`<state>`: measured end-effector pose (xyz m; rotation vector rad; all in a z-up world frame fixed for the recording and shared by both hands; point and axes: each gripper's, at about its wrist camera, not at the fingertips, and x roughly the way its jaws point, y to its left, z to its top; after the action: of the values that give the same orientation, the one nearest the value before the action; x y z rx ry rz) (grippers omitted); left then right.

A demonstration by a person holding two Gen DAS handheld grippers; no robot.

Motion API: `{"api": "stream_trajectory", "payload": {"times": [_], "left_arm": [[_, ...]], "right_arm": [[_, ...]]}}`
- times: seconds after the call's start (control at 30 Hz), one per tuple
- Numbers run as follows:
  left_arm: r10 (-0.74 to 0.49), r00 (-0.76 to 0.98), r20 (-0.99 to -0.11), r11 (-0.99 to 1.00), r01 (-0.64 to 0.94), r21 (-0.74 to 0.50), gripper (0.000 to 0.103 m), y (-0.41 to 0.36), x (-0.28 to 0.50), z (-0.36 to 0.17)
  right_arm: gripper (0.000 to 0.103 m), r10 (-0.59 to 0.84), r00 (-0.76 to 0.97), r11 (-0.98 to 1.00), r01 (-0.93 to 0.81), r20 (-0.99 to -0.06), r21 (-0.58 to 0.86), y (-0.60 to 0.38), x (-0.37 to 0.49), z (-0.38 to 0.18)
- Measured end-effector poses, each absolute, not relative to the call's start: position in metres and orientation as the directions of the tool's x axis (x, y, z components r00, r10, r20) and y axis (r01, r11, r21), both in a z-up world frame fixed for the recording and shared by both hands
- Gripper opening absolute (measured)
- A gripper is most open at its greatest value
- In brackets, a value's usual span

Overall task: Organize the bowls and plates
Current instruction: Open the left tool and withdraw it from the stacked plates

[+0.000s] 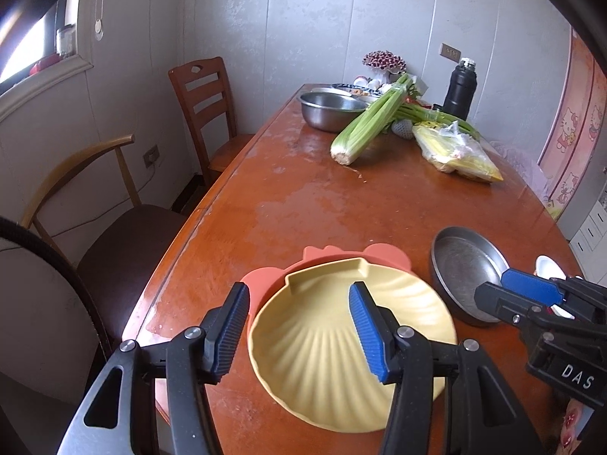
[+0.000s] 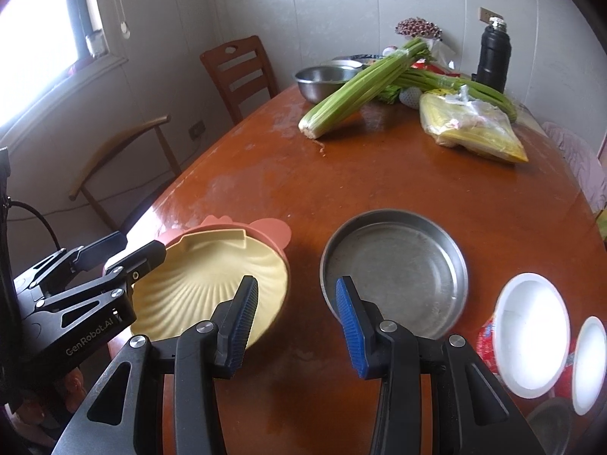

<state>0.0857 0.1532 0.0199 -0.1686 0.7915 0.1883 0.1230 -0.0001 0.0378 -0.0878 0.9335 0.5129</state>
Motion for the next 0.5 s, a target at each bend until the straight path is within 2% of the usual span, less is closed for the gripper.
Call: {"api": "stream_trajectory", "payload": {"times": [0.5], "left_arm": [[0.051,0.735,-0.676,0.986,-0.144,-0.082,0.058,0.103,0.076,0.055]], "right_arm": [[0.045,0.371,0.566,0.91,-0.381,-0.736,0.165,-0.074,0.107,0.073]]}}
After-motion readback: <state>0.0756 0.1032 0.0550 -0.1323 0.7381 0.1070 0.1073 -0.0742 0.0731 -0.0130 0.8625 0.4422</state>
